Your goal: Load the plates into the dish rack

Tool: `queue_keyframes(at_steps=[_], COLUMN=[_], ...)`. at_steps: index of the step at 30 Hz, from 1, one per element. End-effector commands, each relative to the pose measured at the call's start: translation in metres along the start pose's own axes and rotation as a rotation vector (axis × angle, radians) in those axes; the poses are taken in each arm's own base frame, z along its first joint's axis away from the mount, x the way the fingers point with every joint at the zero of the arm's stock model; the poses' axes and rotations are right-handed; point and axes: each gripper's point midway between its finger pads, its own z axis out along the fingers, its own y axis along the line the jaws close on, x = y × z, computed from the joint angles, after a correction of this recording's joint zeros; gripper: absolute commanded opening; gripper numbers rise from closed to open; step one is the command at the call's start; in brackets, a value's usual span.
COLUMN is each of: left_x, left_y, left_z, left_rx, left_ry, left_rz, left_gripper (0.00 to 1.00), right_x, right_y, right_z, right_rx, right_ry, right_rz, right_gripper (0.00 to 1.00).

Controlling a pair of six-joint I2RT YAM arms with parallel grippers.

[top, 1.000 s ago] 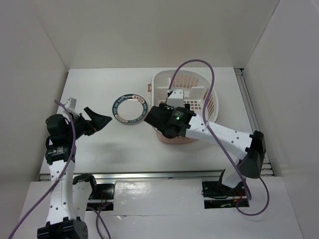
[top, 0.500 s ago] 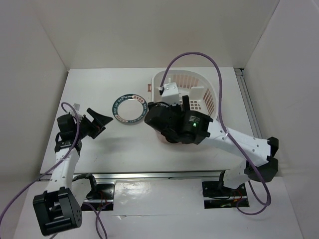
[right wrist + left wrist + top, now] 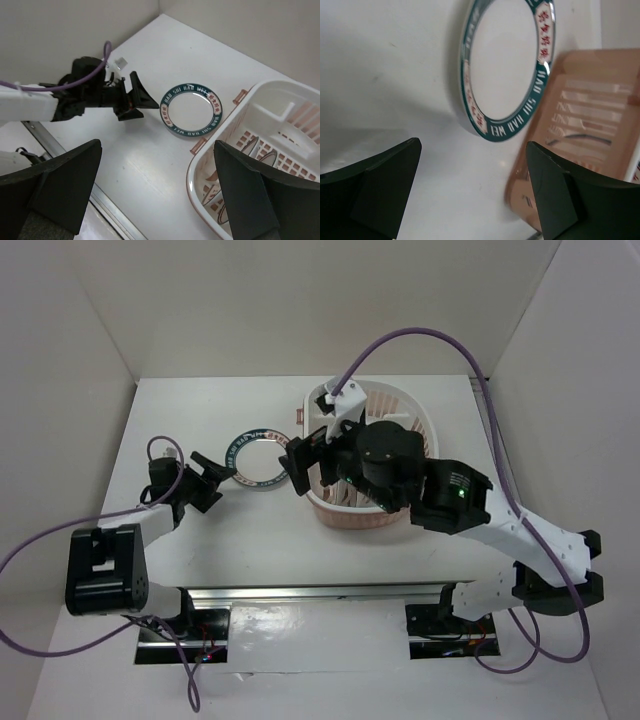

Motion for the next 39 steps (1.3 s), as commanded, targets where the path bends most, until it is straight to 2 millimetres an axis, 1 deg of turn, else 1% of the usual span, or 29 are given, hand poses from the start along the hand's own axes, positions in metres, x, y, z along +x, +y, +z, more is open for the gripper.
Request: queue_keyframes(at_steps=[1, 2, 3, 4, 5, 6, 7, 9, 10, 12, 13, 14, 15, 17, 18, 20, 21, 22, 24, 27, 29, 30, 31, 33, 34, 35, 37, 38, 39], left_x=[-0.026, -0.029, -0.025, -0.020, -0.024, -0.018, -0.024, -0.024, -0.023, -0.026, -0.024, -0.026, -0.027, -0.023, -0.025, -0.019, -0.021, -0.020, -0.021, -0.021, -0.024, -0.022, -0.028, -0.030, -0.029, -0.038, -0.051, -0.053, -0.065], left_y=[-0.009, -0.008, -0.007, 0.002, 0.000, 0.003, -0.001, 0.004, 0.002, 0.005, 0.010, 0.007, 0.008, 0.017, 0.014, 0.025, 0.023, 0.026, 0.022, 0.022, 0.022, 0.024, 0.023, 0.027, 0.025, 0.010, 0.001, 0.000, -0.031], left_z=[0.016, 0.020, 0.024, 0.033, 0.038, 0.043, 0.048, 0.059, 0.063, 0.073, 0.075, 0.078, 0.081, 0.085, 0.086, 0.090, 0.090, 0.093, 0.094, 0.096, 0.100, 0.100, 0.100, 0.099, 0.096, 0.090, 0.077, 0.068, 0.050], left_rx=[0.002, -0.006, -0.006, -0.041, -0.036, -0.041, -0.021, -0.036, -0.030, -0.041, -0.053, -0.050, -0.052, -0.074, -0.063, -0.088, -0.081, -0.083, -0.070, -0.076, -0.081, -0.091, -0.086, -0.108, -0.103, -0.081, -0.108, -0.136, -0.087], left_ry=[-0.101, -0.110, -0.098, -0.088, -0.092, -0.077, -0.091, -0.081, -0.075, -0.068, -0.060, -0.062, -0.061, -0.047, -0.054, -0.037, -0.042, -0.041, -0.037, -0.033, -0.030, -0.023, -0.035, -0.030, -0.021, -0.046, -0.101, -0.106, -0.162], left_rz=[0.015, 0.015, 0.019, 0.006, 0.009, -0.003, 0.005, -0.024, -0.018, -0.022, -0.027, -0.035, -0.036, -0.054, -0.050, -0.060, -0.057, -0.067, -0.064, -0.067, -0.069, -0.073, -0.075, -0.088, -0.066, -0.043, -0.030, -0.014, 0.013], left_gripper=[0.99, 0.99, 0.99, 0.99, 0.99, 0.97, 0.94, 0.88, 0.85, 0.80, 0.73, 0.67, 0.62, 0.58, 0.56, 0.53, 0.44, 0.37, 0.23, 0.15, 0.03, 0.01, 0.00, 0.00, 0.00, 0.00, 0.00, 0.00, 0.00], right_x=[-0.024, -0.027, -0.020, -0.020, -0.018, -0.017, -0.017, -0.013, -0.009, -0.009, -0.005, -0.009, -0.008, -0.005, -0.005, -0.005, -0.002, 0.001, 0.006, 0.014, 0.015, 0.018, 0.018, 0.024, 0.020, 0.020, 0.019, 0.018, 0.018], right_y=[0.006, 0.003, 0.004, 0.002, 0.003, 0.003, 0.003, 0.001, 0.001, 0.000, 0.000, -0.003, -0.002, -0.002, -0.002, -0.002, -0.003, -0.003, -0.003, -0.003, -0.005, -0.004, -0.006, -0.011, -0.018, -0.019, -0.031, -0.035, -0.036], right_z=[-0.015, -0.018, -0.014, -0.017, -0.015, -0.016, -0.016, -0.014, -0.013, -0.012, -0.011, -0.014, -0.012, -0.010, -0.010, -0.010, -0.011, -0.009, -0.007, -0.004, -0.005, -0.003, -0.003, -0.004, -0.007, -0.007, -0.003, -0.002, -0.001], right_rx=[-0.069, -0.062, -0.060, -0.060, -0.061, -0.061, -0.061, -0.051, -0.049, -0.040, -0.039, -0.032, -0.032, -0.031, -0.031, -0.031, -0.031, -0.021, -0.020, -0.018, -0.009, -0.009, 0.003, 0.027, 0.056, 0.068, 0.094, 0.106, 0.105], right_ry=[-0.076, -0.089, -0.078, -0.079, -0.081, -0.083, -0.083, -0.075, -0.067, -0.068, -0.058, -0.074, -0.075, -0.073, -0.073, -0.073, -0.069, -0.068, -0.056, -0.039, -0.045, -0.041, -0.043, -0.035, -0.047, -0.049, -0.050, -0.051, -0.050], right_rz=[-0.002, 0.005, -0.001, 0.000, 0.000, 0.002, 0.002, -0.003, -0.007, -0.007, -0.013, -0.013, -0.013, -0.014, -0.014, -0.014, -0.016, -0.017, -0.024, -0.025, -0.021, -0.024, -0.013, -0.009, -0.004, 0.008, 0.014, 0.016, 0.017], right_gripper=[1.00, 1.00, 1.00, 1.00, 1.00, 1.00, 1.00, 1.00, 1.00, 1.00, 1.00, 1.00, 1.00, 1.00, 1.00, 1.00, 1.00, 1.00, 1.00, 1.00, 1.00, 1.00, 1.00, 1.00, 1.00, 1.00, 1.00, 1.00, 1.00])
